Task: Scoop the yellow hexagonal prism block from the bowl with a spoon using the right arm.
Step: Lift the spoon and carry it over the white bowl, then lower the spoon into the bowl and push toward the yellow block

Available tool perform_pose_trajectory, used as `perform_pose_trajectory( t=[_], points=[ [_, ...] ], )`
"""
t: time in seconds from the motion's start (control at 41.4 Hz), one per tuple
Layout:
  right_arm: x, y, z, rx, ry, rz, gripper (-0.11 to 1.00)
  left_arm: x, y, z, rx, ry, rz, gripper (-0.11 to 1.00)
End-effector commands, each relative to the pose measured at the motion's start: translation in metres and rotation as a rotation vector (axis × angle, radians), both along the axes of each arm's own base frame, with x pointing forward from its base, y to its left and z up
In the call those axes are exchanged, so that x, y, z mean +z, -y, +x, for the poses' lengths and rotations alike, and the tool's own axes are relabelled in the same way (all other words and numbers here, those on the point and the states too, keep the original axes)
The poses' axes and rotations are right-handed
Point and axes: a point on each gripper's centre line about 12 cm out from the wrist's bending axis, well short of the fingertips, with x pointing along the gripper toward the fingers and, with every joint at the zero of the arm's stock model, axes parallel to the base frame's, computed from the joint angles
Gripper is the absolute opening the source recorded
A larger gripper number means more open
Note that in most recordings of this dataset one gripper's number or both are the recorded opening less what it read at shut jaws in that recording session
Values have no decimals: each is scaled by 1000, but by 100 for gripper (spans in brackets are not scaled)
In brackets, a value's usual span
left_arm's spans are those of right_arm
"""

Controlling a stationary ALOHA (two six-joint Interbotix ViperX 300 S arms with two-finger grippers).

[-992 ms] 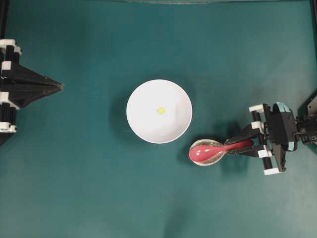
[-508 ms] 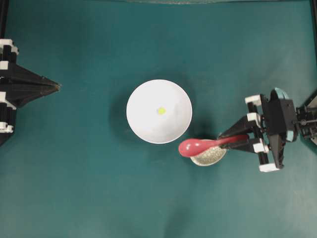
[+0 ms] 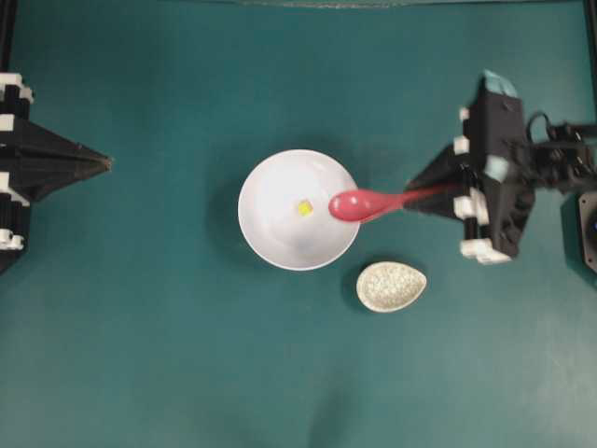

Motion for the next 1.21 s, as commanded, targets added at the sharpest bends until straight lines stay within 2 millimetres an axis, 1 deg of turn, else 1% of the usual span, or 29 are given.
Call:
perform_pose_trajectory(
  t=[0.0,0.073,0.169,0.363,0.556,0.726,0.895,0.992,1.185],
  points=[
    [18,5,8,-8,-32,2,22,9,-1,3,3,20,1,1],
    [23,9,13,-9,-96,-2,22,9,-1,3,3,22,-2,1],
    [25,12,17,-4,-162,-14,22,9,-1,3,3,20,-2,1],
    [20,19,35,12,-285,-63,22,8,0,3,2,17,-4,1],
    [16,26,56,22,-329,-118,22,9,0,3,2,23,-4,1],
    [0,29,69,28,-373,-133,22,8,0,3,2,20,-4,1],
    [-19,30,76,32,-417,-125,22,8,-1,3,3,19,-2,1],
    [-27,30,81,33,-426,-122,22,8,-1,3,3,19,-2,1],
    [-32,26,90,48,-422,-126,22,8,-1,3,3,20,-2,1]
  ],
)
